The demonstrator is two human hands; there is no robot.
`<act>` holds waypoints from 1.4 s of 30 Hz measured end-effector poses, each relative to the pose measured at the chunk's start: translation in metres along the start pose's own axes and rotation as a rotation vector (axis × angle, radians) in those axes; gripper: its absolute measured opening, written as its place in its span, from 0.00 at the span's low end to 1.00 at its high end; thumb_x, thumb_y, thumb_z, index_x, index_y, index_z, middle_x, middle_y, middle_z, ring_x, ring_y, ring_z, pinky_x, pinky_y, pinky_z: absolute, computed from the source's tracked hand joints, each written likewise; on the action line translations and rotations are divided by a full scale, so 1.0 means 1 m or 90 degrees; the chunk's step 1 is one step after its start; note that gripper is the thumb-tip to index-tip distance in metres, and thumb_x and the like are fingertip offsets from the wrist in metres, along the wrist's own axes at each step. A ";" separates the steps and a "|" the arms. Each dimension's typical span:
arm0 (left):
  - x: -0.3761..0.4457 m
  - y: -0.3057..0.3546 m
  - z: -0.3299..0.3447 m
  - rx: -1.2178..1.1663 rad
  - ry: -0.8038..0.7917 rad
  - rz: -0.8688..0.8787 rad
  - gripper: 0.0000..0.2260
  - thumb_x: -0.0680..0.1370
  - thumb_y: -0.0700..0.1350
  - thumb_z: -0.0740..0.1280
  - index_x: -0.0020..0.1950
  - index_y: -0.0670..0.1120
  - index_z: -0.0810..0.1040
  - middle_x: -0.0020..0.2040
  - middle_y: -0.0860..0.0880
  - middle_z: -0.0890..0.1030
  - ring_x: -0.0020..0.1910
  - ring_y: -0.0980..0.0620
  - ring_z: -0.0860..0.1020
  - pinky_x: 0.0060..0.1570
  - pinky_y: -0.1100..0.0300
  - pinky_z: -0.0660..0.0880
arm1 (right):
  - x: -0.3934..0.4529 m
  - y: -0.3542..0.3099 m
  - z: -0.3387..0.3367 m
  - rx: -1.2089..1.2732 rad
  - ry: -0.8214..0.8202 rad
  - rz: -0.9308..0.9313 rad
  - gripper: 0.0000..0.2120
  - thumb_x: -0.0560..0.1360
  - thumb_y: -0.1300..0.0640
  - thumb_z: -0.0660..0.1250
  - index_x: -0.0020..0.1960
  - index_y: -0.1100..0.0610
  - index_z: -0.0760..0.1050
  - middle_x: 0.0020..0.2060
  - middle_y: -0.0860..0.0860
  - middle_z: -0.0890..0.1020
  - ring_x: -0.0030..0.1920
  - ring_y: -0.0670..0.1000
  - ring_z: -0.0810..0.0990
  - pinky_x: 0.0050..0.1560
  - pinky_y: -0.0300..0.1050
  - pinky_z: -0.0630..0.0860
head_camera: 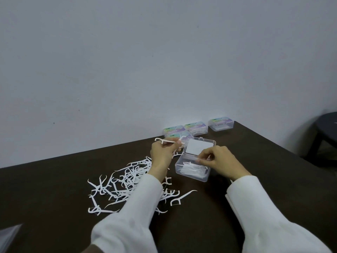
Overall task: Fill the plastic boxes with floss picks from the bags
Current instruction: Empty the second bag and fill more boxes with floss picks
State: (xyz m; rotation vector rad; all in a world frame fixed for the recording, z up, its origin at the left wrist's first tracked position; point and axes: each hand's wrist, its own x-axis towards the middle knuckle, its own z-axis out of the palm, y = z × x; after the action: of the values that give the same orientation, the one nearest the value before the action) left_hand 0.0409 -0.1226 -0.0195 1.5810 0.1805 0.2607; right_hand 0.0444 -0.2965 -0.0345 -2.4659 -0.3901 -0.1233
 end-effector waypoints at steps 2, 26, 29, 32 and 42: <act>0.000 0.001 -0.001 0.144 -0.022 0.074 0.02 0.72 0.41 0.73 0.44 0.46 0.82 0.43 0.46 0.84 0.40 0.52 0.81 0.50 0.56 0.79 | -0.002 -0.003 -0.001 -0.023 0.006 -0.002 0.11 0.71 0.46 0.70 0.50 0.50 0.81 0.45 0.46 0.82 0.45 0.44 0.78 0.50 0.40 0.76; -0.005 -0.005 0.018 0.710 -0.125 0.234 0.06 0.76 0.47 0.69 0.51 0.51 0.81 0.50 0.51 0.82 0.51 0.50 0.79 0.57 0.51 0.73 | -0.028 0.004 -0.032 -0.161 -0.049 0.292 0.08 0.71 0.52 0.71 0.48 0.53 0.78 0.49 0.50 0.80 0.53 0.52 0.78 0.53 0.47 0.72; -0.005 -0.005 0.016 0.664 -0.103 0.259 0.06 0.76 0.45 0.69 0.51 0.51 0.81 0.48 0.52 0.83 0.48 0.52 0.79 0.56 0.52 0.74 | -0.027 0.002 -0.029 -0.206 -0.076 0.275 0.09 0.74 0.52 0.68 0.52 0.54 0.74 0.52 0.51 0.80 0.56 0.53 0.77 0.64 0.53 0.66; -0.004 -0.005 0.014 0.621 -0.078 0.287 0.05 0.76 0.45 0.69 0.49 0.51 0.82 0.45 0.54 0.83 0.46 0.54 0.78 0.55 0.52 0.74 | -0.027 0.001 -0.029 -0.224 -0.079 0.250 0.08 0.77 0.51 0.63 0.53 0.54 0.73 0.52 0.50 0.80 0.57 0.53 0.77 0.68 0.55 0.60; 0.006 0.004 -0.003 0.636 -0.057 0.293 0.03 0.74 0.50 0.71 0.45 0.52 0.82 0.40 0.54 0.82 0.43 0.55 0.79 0.55 0.52 0.75 | -0.017 0.000 -0.029 0.251 0.272 0.089 0.03 0.75 0.60 0.67 0.49 0.56 0.77 0.40 0.51 0.81 0.40 0.46 0.78 0.36 0.31 0.72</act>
State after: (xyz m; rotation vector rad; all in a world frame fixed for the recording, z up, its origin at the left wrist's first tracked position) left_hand 0.0458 -0.1182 -0.0155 2.6219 -0.1651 0.5013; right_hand 0.0281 -0.3182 -0.0142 -2.0012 -0.0478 -0.4600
